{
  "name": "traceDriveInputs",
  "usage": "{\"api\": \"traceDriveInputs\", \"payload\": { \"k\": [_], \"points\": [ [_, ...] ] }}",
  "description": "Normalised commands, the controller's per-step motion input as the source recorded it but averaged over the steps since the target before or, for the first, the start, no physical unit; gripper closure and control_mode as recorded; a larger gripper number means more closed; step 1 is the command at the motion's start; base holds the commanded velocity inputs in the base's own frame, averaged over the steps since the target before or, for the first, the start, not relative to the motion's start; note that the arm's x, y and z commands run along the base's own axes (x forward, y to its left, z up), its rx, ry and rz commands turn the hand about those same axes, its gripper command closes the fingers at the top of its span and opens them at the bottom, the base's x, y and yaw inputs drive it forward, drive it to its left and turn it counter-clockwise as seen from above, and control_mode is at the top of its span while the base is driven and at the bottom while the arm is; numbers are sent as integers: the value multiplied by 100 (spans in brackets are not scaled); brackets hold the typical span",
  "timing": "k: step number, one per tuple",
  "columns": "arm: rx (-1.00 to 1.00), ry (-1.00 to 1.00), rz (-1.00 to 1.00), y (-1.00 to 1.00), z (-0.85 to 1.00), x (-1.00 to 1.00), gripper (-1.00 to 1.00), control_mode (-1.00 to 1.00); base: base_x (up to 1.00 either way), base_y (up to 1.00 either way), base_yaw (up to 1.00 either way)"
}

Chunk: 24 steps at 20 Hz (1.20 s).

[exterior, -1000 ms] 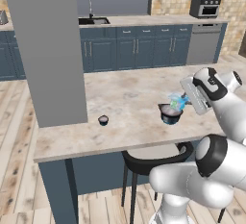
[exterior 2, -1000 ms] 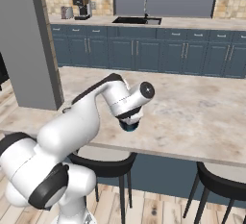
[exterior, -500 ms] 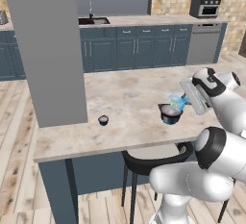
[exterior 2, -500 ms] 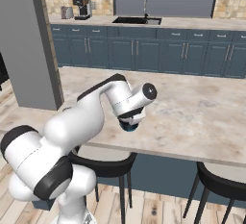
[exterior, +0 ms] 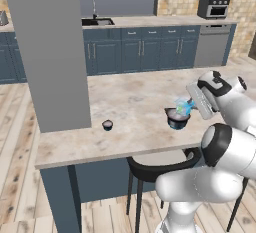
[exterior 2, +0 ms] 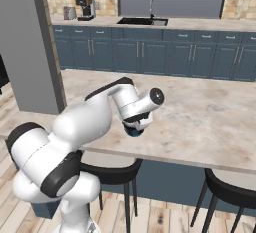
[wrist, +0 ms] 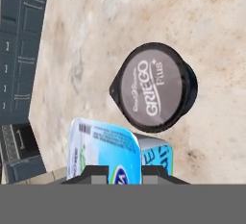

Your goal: Stack the yogurt containers by placing the smaller containers on top of the larger containers.

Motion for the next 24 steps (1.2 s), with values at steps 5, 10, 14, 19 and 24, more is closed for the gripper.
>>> {"api": "traceDriveInputs", "payload": {
  "k": [5,10,14,19,24],
  "points": [
    [1,0,0,-12,-14,13,100,-100,0,0,0],
    [1,0,0,-10,-12,12,100,-100,0,0,0],
    [2,0,0,-3,-10,13,100,-100,0,0,0],
    [3,0,0,-3,-8,13,100,-100,0,0,0],
    [4,0,0,-1,-7,13,100,-100,0,0,0]
  ]
}}
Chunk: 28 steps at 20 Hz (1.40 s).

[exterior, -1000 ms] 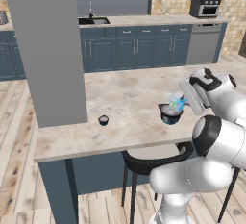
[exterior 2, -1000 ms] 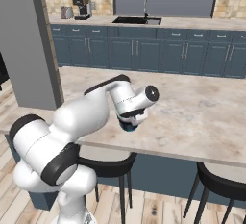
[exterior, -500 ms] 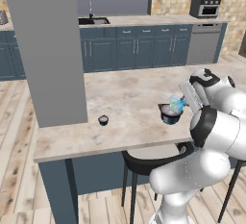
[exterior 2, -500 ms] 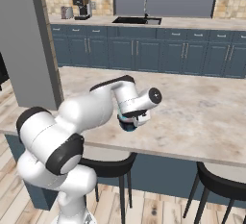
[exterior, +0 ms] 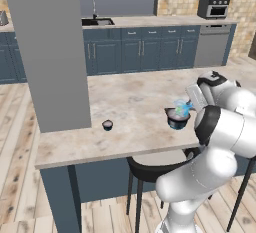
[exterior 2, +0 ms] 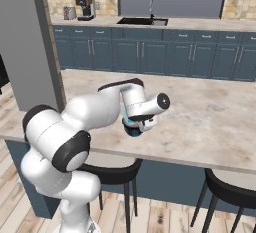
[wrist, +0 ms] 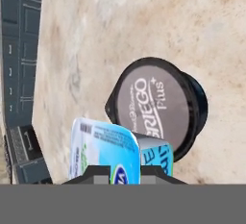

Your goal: Stack the yogurt containers by placing the smaller containers on top of the larger containers.

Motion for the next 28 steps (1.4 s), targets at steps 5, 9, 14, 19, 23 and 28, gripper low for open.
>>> {"api": "traceDriveInputs", "payload": {
  "k": [5,9,14,19,23,28],
  "points": [
    [5,0,0,-2,-7,9,100,-100,0,0,0],
    [4,0,0,-1,-7,4,100,-100,0,0,0],
    [3,0,0,-6,-7,3,100,-100,0,0,0],
    [0,-1,0,-10,-6,1,100,-100,0,0,0],
    [0,-2,0,-11,-5,4,100,-100,0,0,0],
    [0,-6,0,-5,-2,2,100,-100,0,0,0]
  ]
}}
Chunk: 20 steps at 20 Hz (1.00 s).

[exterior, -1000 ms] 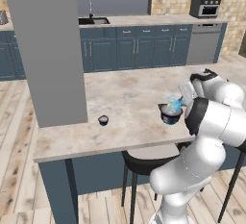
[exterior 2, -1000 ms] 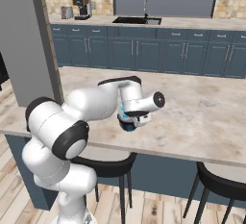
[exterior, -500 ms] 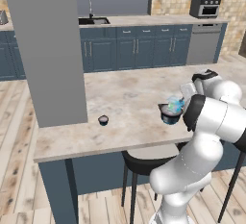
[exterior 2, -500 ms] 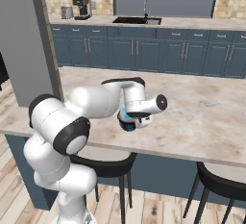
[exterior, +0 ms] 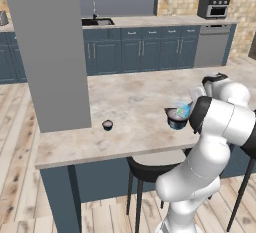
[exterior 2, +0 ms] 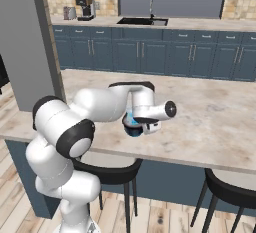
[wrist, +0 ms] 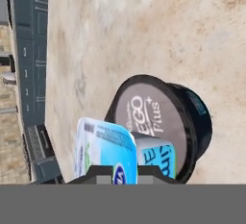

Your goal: Stack the yogurt containers by placing the smaller containers on top of the larger containers.

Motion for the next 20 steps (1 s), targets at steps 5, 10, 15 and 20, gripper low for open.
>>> {"api": "traceDriveInputs", "payload": {
  "k": [5,10,15,20],
  "points": [
    [0,-9,0,1,-2,3,100,-100,0,0,0],
    [0,-10,0,6,-2,4,100,-100,0,0,0],
    [-1,-7,0,8,-4,3,100,-100,0,0,0],
    [-7,0,0,1,-7,5,100,-100,0,0,0]
  ]
}}
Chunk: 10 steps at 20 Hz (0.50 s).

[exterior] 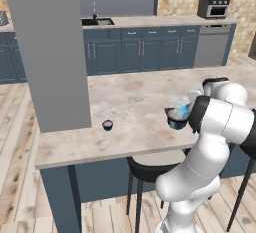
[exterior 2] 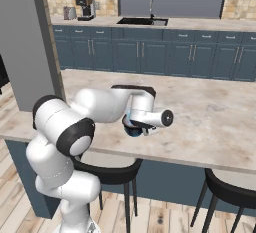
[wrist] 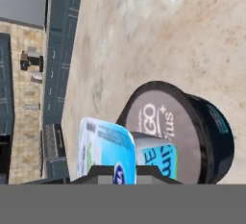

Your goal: Stack the yogurt containers by placing the smaller containers on top of the larger containers.

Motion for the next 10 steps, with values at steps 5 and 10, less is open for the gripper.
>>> {"api": "traceDriveInputs", "payload": {
  "k": [5,10],
  "points": [
    [-10,0,0,-1,-8,9,100,-100,0,0,0],
    [-7,0,0,-1,-6,11,100,-100,0,0,0]
  ]
}}
